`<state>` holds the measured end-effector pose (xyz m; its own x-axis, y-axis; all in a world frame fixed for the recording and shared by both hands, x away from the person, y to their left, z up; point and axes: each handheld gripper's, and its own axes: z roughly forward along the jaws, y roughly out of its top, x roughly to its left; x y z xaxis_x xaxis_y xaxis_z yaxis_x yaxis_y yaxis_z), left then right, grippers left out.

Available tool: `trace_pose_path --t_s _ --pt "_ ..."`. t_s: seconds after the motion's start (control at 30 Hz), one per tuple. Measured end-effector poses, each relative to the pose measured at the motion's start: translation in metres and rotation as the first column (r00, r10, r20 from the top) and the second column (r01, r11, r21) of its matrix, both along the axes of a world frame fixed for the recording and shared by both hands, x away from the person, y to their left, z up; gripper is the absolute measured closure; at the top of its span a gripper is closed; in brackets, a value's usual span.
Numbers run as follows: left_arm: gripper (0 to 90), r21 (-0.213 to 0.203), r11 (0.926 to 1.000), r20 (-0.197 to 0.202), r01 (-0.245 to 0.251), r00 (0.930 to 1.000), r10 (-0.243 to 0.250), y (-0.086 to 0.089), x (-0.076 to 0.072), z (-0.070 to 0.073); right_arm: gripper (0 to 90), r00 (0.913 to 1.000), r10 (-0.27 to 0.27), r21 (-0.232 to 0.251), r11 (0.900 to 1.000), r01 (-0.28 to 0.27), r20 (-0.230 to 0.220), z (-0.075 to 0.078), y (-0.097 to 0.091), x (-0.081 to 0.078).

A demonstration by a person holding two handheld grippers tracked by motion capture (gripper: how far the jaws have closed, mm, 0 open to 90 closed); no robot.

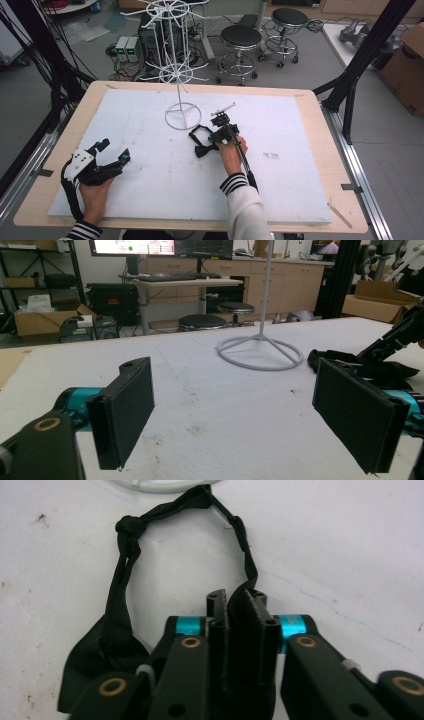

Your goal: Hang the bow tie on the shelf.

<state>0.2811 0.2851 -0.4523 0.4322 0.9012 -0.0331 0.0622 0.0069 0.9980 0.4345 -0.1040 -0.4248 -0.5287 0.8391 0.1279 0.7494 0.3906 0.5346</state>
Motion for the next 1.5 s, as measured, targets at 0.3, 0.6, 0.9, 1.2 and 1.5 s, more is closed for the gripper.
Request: trace_pose_path --t_s 0.3,0.6,0.9,1.2,1.5 --pt "17.1 0.000 1.0000 0.000 0.000 1.0000 0.000 0.000 0.000 0.000 87.5 1.0000 0.004 -0.006 1.0000 -0.004 0.001 0.001 0.000 -0.001" --pt "17.1 0.000 1.0000 -0.002 0.000 1.0000 0.000 0.000 0.000 0.000 87.5 0.9954 0.042 0.030 0.9985 -0.045 0.087 0.008 0.001 -0.007" --pt "17.1 0.001 1.0000 -0.002 0.000 1.0000 0.000 0.000 0.000 0.000 87.5 0.9780 0.074 0.057 0.9946 -0.087 0.195 0.024 -0.001 -0.016" --pt "17.1 -0.001 1.0000 -0.001 0.000 1.0000 0.000 0.000 0.000 0.000 87.5 0.9428 0.101 0.064 0.9898 -0.127 0.318 0.041 -0.006 -0.025" --pt "17.1 0.001 1.0000 0.000 -0.001 1.0000 0.001 0.000 0.000 0.000 87.4 0.9066 0.102 0.094 0.9838 -0.153 0.409 0.057 -0.011 -0.033"
